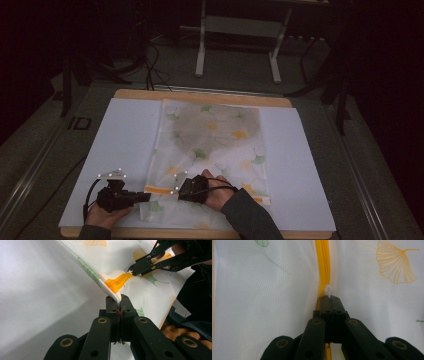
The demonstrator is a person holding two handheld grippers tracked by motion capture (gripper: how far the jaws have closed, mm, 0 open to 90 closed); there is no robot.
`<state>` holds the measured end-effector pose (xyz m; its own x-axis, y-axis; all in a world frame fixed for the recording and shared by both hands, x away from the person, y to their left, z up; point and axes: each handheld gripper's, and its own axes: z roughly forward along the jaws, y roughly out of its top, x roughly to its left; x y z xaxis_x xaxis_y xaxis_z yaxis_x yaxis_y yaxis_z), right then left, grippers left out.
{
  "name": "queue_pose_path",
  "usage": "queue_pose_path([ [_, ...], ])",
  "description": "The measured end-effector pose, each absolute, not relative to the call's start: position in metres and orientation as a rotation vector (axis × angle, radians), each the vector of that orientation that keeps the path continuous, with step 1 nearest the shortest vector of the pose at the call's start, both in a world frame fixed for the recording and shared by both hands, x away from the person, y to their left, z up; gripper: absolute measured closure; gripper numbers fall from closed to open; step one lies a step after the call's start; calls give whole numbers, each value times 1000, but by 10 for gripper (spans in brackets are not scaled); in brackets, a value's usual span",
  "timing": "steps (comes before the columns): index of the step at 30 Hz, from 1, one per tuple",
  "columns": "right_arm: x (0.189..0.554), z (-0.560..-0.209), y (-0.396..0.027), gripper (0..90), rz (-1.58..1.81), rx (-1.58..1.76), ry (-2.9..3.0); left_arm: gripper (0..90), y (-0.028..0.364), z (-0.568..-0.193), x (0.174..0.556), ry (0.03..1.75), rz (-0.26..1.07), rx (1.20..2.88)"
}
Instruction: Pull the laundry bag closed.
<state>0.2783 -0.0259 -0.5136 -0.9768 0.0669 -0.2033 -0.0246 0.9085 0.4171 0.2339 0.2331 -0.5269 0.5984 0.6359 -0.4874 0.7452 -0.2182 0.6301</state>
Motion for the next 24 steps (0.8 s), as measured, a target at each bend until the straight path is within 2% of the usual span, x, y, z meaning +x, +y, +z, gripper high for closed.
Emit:
queue_pose_path([
  [24, 276, -513, -44, 900, 604, 30, 2835, 885, 235, -526, 234, 1102, -153, 1927],
])
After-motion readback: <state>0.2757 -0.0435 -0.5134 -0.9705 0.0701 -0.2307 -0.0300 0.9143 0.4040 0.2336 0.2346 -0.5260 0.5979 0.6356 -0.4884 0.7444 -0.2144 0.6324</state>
